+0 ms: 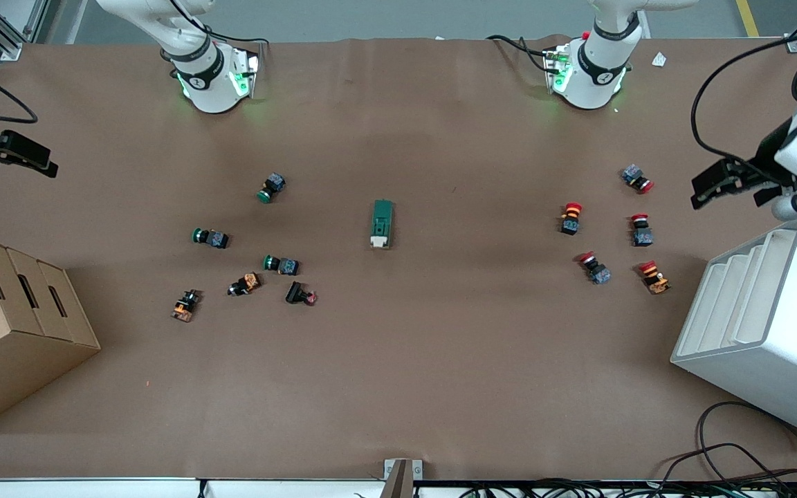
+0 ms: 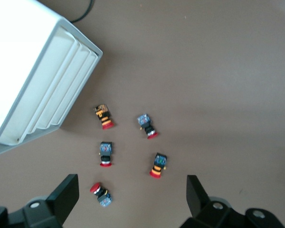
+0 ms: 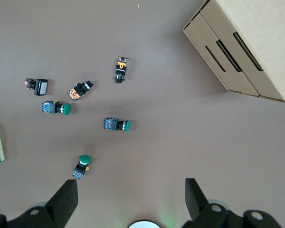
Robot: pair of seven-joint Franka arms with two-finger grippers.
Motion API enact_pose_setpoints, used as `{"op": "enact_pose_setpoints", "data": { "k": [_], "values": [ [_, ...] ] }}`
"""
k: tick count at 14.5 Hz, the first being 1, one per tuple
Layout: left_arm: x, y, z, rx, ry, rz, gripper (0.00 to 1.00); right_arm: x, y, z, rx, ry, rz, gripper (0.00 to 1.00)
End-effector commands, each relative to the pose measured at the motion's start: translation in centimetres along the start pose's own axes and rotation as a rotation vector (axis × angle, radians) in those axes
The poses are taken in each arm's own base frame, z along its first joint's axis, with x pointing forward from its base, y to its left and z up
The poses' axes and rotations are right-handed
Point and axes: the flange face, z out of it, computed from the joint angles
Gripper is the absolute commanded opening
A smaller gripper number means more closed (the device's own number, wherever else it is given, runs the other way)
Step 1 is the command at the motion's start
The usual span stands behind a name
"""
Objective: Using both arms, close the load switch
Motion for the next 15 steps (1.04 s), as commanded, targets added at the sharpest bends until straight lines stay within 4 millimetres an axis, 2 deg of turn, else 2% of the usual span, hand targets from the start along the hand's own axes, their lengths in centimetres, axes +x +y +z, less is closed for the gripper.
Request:
{"op": "enact_pose_setpoints", "data": {
  "k": [1,7,10,15],
  "values": [
    [-3.3,0.6,-0.2,-0.014,-0.005,0.031,1.00,-1.4,0.1,-0.6,0.021,0.025,-0.006,1.00],
    [-5.9,1.2,-1.6,-0.038,-0.007,0.015,1.00,-3.5,0.3,-2.9,0.025,0.056,-0.009,1.00],
    [-5.3,0.6,-1.4,-0.036,-0.013,0.028,1.00,-3.5,-0.1,-2.8,0.024,0.048,-0.016,1.00],
    [-4.8,0.9,-1.7,-0.025,-0.002,0.031,1.00,-3.7,-0.3,-2.7,0.021,0.034,-0.022,1.00]
  ]
}}
